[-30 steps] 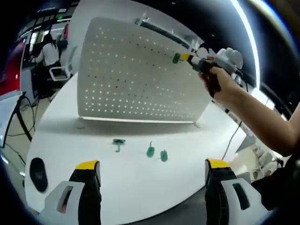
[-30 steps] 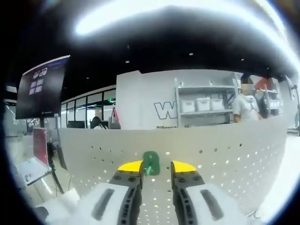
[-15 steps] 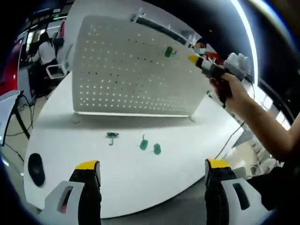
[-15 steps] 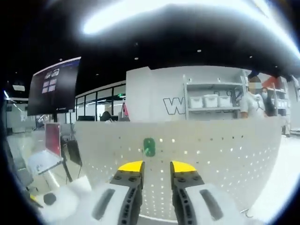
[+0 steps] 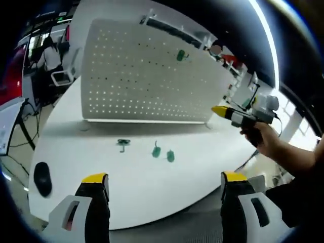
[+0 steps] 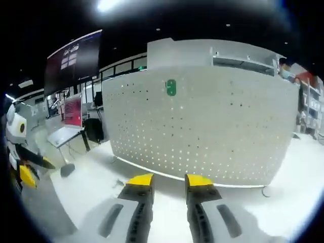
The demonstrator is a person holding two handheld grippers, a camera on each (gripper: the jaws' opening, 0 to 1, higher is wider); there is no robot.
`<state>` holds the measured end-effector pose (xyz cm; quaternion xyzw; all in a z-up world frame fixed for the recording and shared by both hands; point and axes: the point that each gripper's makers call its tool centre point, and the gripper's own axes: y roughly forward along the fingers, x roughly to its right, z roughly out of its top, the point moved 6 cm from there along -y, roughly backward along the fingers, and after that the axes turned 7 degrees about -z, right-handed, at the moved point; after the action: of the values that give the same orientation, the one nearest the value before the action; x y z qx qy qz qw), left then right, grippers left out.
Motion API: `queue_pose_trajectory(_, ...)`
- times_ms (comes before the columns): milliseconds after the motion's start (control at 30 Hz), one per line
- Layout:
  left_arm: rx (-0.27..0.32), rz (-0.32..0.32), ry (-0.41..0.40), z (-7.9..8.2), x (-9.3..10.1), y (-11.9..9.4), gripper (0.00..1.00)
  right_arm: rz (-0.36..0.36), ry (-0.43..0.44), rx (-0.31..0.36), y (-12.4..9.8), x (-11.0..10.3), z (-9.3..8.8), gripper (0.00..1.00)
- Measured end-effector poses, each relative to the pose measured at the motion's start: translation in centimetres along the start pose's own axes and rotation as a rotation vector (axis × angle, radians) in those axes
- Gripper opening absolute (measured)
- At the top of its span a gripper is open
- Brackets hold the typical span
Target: Insert the hook assembly into the mounting plate slot until the hook locks in place.
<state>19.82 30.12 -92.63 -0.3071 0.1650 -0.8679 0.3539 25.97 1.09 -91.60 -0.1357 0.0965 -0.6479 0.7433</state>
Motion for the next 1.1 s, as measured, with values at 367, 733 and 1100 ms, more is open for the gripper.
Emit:
queue_pose_trajectory(367, -0.025, 0.000, 0.004, -1.2, 0.8, 0.0, 0.94, 0.025, 0.211, -0.072, -3.5, 0.0, -4.0, 0.19)
queue_pose_trajectory(733, -0.064, -0.002, -0.006, -2.3, 1.0, 0.6, 0.94, 0.086, 0.135, -0.149, -5.1, -0.7, -7.1, 0.19)
queue_pose_trajectory(1100, -0.089, -0.006, -0.004, -1.9, 0.7, 1.5, 0.93, 0.286, -0.015, -0.214, -1.3, -2.8, -7.6, 0.17)
